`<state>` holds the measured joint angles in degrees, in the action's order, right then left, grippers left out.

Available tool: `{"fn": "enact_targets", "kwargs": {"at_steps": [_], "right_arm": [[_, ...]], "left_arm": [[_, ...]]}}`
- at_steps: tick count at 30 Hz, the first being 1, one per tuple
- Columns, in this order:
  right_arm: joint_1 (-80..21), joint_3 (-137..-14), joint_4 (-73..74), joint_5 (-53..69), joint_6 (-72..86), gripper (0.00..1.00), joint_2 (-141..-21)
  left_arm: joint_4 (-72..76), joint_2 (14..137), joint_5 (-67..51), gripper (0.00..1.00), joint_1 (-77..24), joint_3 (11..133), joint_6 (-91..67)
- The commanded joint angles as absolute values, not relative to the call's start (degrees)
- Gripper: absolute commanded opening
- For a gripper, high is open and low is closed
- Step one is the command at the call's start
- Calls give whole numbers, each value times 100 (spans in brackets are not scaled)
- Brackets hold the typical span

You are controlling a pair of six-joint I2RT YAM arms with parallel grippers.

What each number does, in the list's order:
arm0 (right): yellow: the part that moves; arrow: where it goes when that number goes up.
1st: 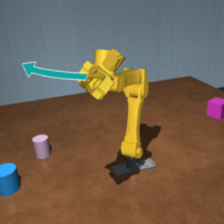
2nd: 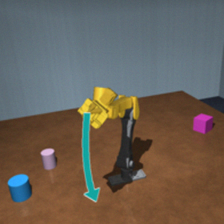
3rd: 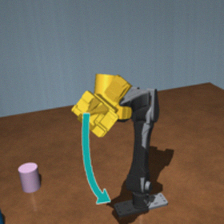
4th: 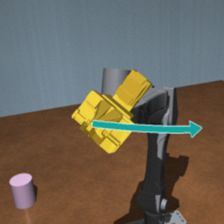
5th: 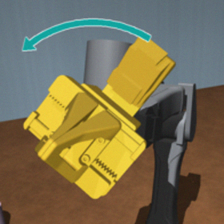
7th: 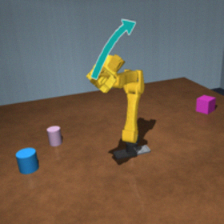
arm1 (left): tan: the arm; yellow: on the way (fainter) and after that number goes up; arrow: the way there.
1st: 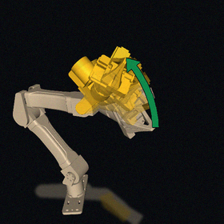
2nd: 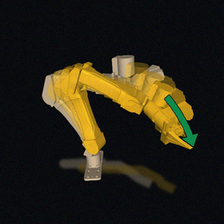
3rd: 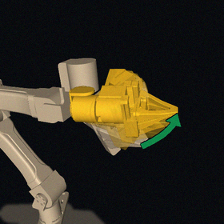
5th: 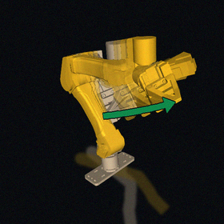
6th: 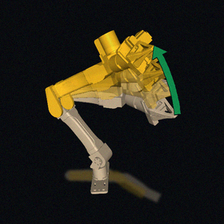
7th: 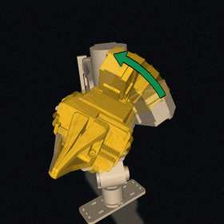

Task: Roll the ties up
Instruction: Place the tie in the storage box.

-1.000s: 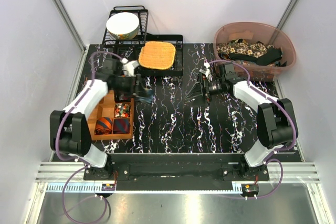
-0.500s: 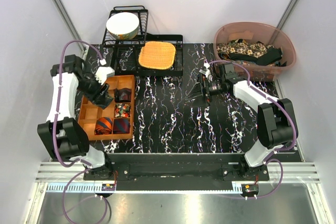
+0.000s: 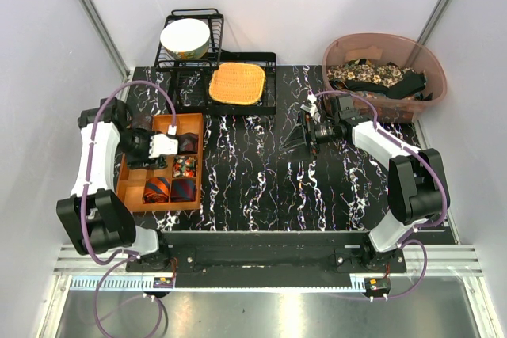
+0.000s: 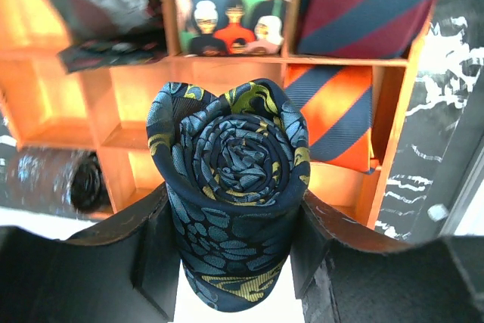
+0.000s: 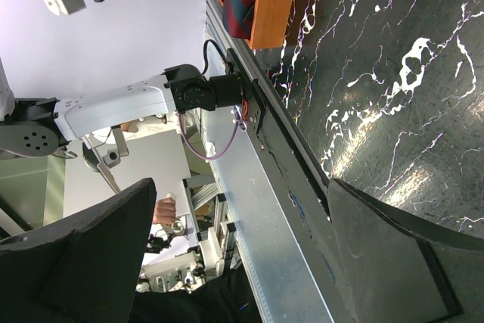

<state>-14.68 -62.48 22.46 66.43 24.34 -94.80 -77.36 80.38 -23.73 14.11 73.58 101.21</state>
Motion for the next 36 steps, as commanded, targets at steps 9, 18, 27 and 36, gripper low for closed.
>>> {"fn": "enact_targets", "kwargs": {"at_steps": [9, 18, 27, 36], "right_arm": [[-1468, -6469, 2329, 6601, 2312, 100, -9501], [-1459, -6495, 2399, 6601, 2241, 100, -9571], [-1468, -6504, 2443, 6601, 2232, 100, -9606], [-1459, -6486, 2461, 6601, 2224, 100, -9606]], "left_arm": [[-7875, 8428, -1987, 0, 1257, 7251, 11188], [-7866, 9035, -1741, 0, 1125, 7515, 11232], [-7691, 9536, -1538, 0, 1037, 7611, 11268], [-7348, 9879, -1441, 0, 949, 7743, 11057]]}}
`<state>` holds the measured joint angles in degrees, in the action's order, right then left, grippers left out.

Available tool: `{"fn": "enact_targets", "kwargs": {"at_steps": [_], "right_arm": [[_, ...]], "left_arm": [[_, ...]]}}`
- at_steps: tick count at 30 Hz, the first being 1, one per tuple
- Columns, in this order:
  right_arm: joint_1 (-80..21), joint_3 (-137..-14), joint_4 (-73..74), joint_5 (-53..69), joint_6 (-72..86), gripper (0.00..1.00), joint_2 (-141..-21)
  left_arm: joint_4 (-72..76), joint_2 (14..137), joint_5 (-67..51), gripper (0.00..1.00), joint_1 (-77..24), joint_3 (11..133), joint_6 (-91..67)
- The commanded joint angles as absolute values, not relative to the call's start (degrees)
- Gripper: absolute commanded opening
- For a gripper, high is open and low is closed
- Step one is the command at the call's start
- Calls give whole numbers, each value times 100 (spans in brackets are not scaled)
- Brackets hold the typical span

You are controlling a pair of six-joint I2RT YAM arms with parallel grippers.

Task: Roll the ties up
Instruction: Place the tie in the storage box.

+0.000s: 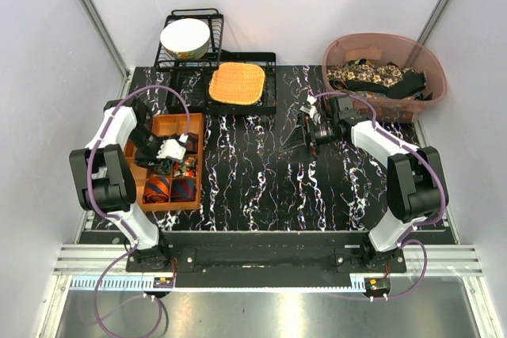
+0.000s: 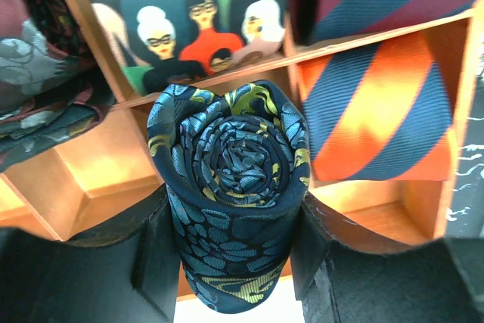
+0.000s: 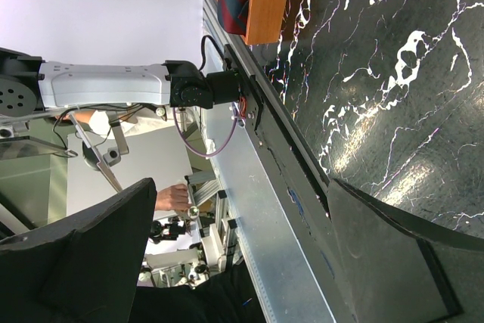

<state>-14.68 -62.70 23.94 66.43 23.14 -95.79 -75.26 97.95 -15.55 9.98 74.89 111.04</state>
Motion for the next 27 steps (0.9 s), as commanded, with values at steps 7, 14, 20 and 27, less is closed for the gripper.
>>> {"fn": "enact_targets", "kwargs": {"at_steps": [7, 14, 20, 27], "right_arm": [[-1441, -6495, 2461, 6618, 2206, 100, -9615], [-1415, -6469, 2479, 6609, 2188, 100, -9624], [-1415, -6486, 2470, 6627, 2188, 100, -9642], [-1406, -6478, 2479, 6627, 2188, 100, -9659]], "left_arm": [[-7040, 9896, -1318, 0, 888, 7524, 10802], [-6970, 9774, -1081, 0, 879, 7155, 10863], [-6917, 9808, -1063, 0, 826, 7101, 10670], [-6619, 9888, -1002, 4, 712, 7075, 10372]]}}
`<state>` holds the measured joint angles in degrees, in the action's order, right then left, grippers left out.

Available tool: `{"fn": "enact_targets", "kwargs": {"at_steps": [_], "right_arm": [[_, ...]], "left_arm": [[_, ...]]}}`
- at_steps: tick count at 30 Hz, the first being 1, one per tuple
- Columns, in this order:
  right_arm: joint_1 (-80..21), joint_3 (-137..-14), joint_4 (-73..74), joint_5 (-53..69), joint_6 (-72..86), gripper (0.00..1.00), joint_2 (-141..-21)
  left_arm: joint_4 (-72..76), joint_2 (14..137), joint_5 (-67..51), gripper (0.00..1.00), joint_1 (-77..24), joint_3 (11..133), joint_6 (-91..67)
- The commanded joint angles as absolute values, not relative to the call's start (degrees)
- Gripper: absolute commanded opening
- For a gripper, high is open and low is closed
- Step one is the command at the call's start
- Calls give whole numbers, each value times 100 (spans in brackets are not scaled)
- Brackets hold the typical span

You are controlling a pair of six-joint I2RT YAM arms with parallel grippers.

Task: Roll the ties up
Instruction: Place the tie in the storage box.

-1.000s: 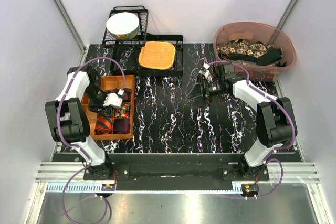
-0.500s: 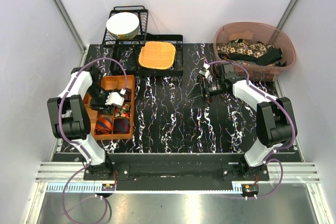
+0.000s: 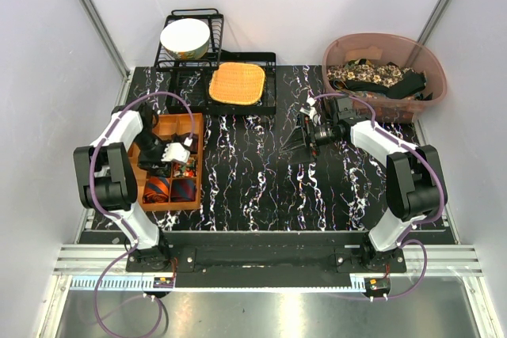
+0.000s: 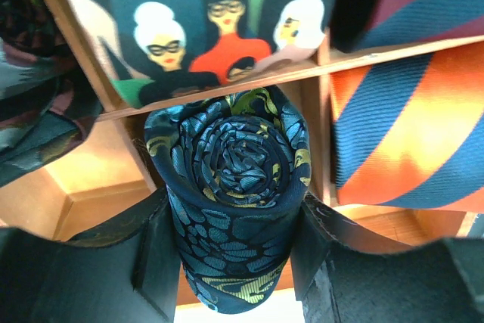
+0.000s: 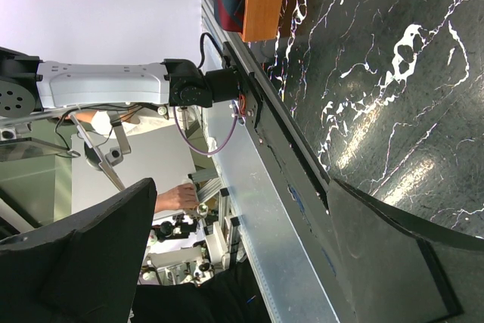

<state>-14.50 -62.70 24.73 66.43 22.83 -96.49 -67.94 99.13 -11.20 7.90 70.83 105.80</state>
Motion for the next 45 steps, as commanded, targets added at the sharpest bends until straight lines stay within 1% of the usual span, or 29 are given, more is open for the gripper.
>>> {"fn": "enact_targets", "kwargs": {"at_steps": [1, 4, 13, 16, 20, 23, 28, 32, 35, 41, 45], "right_arm": [[-1415, -6478, 2479, 6636, 2188, 100, -9650], [-1406, -6469, 2487, 6627, 2180, 100, -9642], [-1389, -6451, 2479, 6636, 2180, 100, -9633], [-1389, -6451, 2479, 6636, 2180, 100, -9624], [-1389, -6442, 2479, 6636, 2171, 100, -9642], [-1389, -6451, 2479, 6645, 2171, 100, -9633], [-1380, -6451, 2479, 6653, 2162, 100, -9642], [-1380, -6460, 2470, 6653, 2171, 100, -9642], [-1371, -6460, 2478, 6662, 2162, 100, -9650], [-1371, -6451, 2478, 6680, 2171, 100, -9624], [-1362, -6451, 2470, 6671, 2171, 100, -9615]], "left_arm": [[-6592, 9896, -976, 5, 695, 7049, 10336], [-6460, 9905, -932, 9, 633, 6970, 10248], [-6214, 9888, -896, 14, 589, 6654, 10134], [-6083, 9905, -879, 17, 580, 6574, 10029], [-5933, 9932, -844, 25, 571, 6548, 9879], [-5862, 9923, -870, 26, 563, 6513, 9791], [-5783, 9818, -896, 33, 527, 6425, 9668], [-5783, 9730, -879, 36, 519, 6381, 9659], [-5792, 9633, -949, 43, 519, 6372, 9633], [-6055, 9475, -1063, 50, 501, 6451, 9738], [-6187, 9422, -1081, 59, 457, 6478, 9800]]}}
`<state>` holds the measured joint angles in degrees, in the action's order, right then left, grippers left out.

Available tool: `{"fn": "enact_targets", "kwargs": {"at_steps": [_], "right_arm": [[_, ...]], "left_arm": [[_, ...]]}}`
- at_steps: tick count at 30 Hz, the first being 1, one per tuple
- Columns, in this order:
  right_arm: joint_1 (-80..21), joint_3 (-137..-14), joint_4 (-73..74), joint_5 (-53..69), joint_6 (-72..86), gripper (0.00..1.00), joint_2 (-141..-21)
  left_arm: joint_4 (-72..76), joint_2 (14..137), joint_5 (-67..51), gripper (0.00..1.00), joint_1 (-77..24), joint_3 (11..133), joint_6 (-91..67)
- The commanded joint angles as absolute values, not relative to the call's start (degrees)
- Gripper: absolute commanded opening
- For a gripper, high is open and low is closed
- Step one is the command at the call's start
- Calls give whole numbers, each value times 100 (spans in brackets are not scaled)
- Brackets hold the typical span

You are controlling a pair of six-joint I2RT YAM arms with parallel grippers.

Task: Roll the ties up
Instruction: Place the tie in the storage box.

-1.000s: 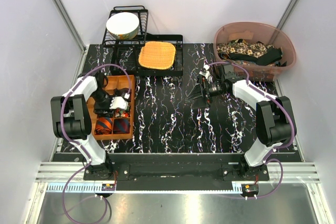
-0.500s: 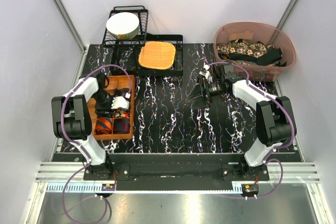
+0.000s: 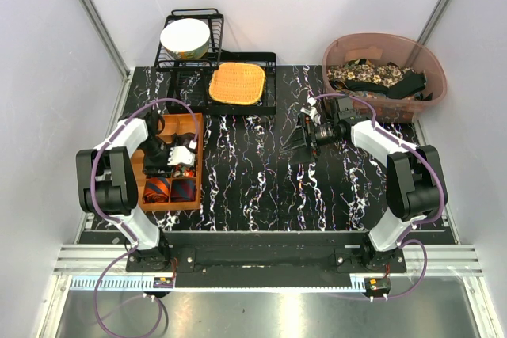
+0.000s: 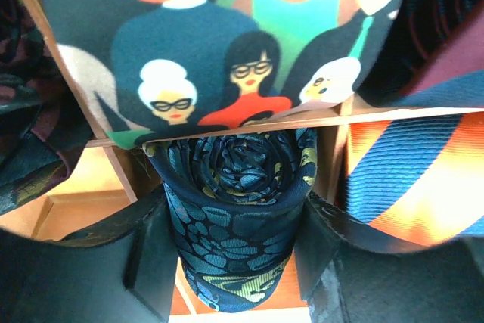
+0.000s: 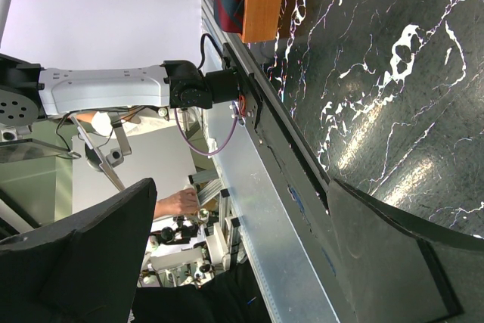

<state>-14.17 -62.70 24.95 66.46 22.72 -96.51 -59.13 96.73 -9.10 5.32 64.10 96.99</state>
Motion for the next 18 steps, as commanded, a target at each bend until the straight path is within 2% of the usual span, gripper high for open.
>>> {"fn": "enact_targets", "kwargs": {"at_steps": [1, 10, 18], "right_arm": [[-1371, -6451, 2478, 6671, 2162, 100, -9615], [-1362, -6451, 2470, 6715, 2171, 100, -9641], [-1362, -6478, 2478, 6750, 2180, 100, -9650]], "left_arm": [[-6196, 9413, -1081, 60, 440, 6478, 9809], [-6346, 9387, -1064, 65, 422, 6565, 9791], [-6442, 9369, -1072, 66, 422, 6715, 9782]]}}
